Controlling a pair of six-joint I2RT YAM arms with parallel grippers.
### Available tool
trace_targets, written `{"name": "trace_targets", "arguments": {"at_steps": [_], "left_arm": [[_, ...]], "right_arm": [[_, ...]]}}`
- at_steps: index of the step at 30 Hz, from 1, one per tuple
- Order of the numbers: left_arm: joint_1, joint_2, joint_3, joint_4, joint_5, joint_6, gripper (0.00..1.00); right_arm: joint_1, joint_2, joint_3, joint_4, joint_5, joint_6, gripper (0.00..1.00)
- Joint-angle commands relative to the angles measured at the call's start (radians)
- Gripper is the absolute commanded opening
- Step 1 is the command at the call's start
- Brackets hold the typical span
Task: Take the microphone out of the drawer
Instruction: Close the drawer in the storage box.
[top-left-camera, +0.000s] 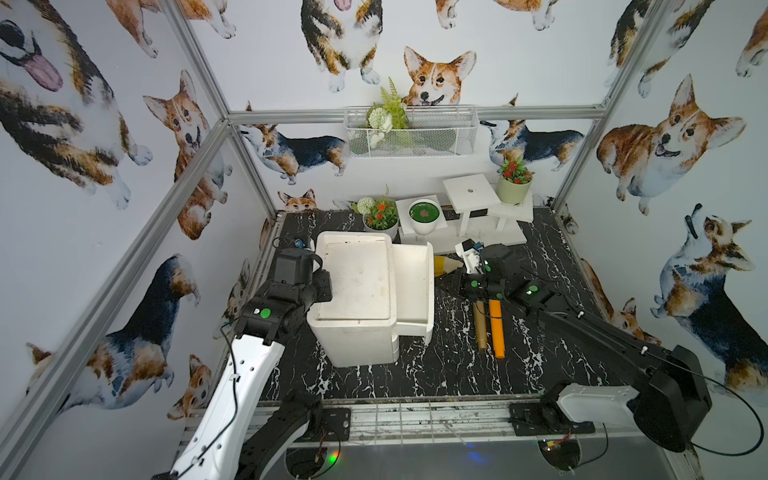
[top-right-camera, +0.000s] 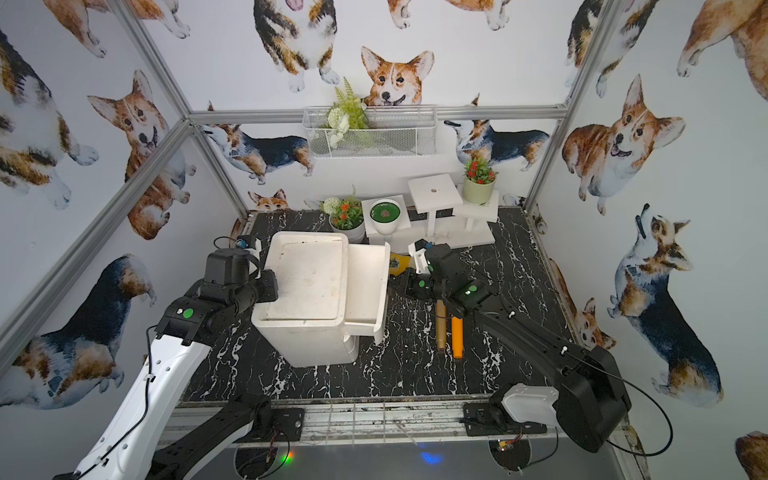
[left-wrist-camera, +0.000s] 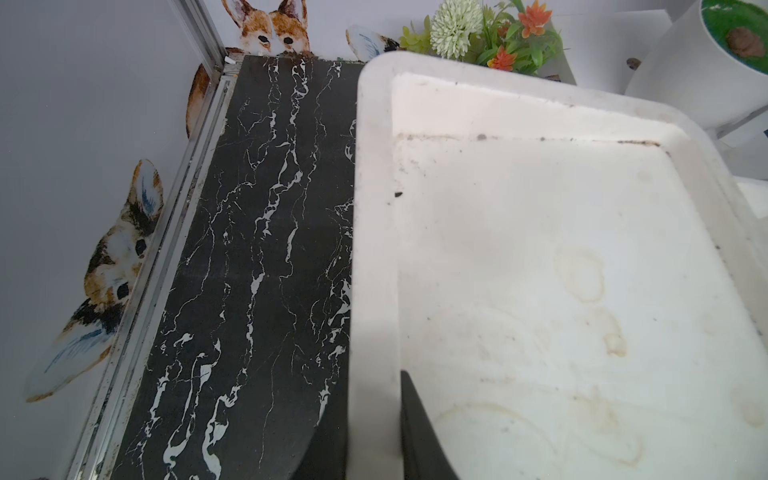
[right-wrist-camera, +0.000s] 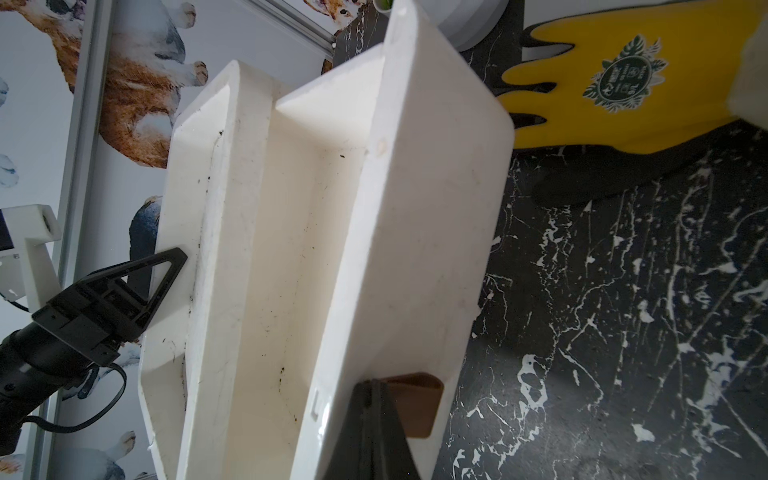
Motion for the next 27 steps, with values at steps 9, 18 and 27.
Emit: {"name": "trace_targets", "arguments": {"at_steps": [9, 18, 27], "left_arm": [[-0.004, -0.002, -0.008, 0.035, 0.220, 0.014, 0.00], [-0.004, 0.004, -0.005, 0.033, 0.280, 0.031, 0.00], [-0.004, 0.013, 0.002, 0.030, 0.289, 0.030, 0.00]], "right_arm": [[-0.021, 0.007, 0.073, -0.118, -0.042, -0.178, 0.00], [-0.043, 0.048, 0.100, -0.137, -0.067, -0.254, 0.00], [-0.056, 0.026, 0.093, -0.089, -0.085, -0.242, 0.00]]}}
